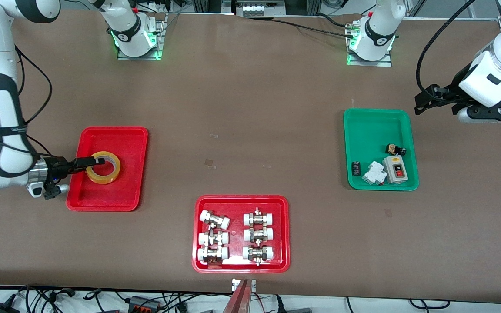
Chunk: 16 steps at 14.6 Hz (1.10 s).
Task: Left arm passes tape to right arm into tray
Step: 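Lower the tape into the empty red tray with the right gripper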
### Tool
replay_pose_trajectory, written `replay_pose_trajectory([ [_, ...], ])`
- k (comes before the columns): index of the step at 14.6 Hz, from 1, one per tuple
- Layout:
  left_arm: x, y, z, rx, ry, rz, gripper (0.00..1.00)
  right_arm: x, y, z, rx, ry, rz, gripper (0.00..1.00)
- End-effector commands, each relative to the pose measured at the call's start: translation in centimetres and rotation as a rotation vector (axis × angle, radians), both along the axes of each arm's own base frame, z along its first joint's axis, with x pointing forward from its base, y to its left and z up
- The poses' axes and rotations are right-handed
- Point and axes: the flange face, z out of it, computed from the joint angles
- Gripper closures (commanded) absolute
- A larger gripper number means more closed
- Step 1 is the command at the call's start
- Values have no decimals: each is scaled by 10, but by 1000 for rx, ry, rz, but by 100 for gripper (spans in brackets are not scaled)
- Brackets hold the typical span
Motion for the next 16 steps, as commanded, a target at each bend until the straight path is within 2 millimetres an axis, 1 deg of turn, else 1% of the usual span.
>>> replay_pose_trajectory([
  [1,0,6,6,22,12,6,0,13,37,30,-105,-57,121,0],
  [2,-1,7,6,52,11,1,0,17,41,36,-135,-80,143,0],
  [4,-2,2,10,67,-2,-13,0,21,53,37,-185,-104,195,0],
  [6,-5,-4,10,70,-1,-24,0,20,52,33,-213,-103,221,0],
  [7,-8,-6,13,70,-7,-29,0,19,51,33,-215,-103,223,0],
  [9,-8,-2,11,71,-1,-24,0,19,52,32,-216,-102,237,0],
  [11,-8,0,11,73,1,-23,0,20,54,31,-279,-111,309,0],
  [12,-10,0,11,72,2,-23,0,24,63,39,-325,-126,363,0],
  [13,-10,0,11,74,2,-23,0,28,78,54,-355,-151,403,0],
  [15,-10,0,11,77,2,-26,0,32,99,80,-366,-191,402,0],
  [16,-10,1,11,90,2,-26,0,34,106,99,-384,-210,370,0],
])
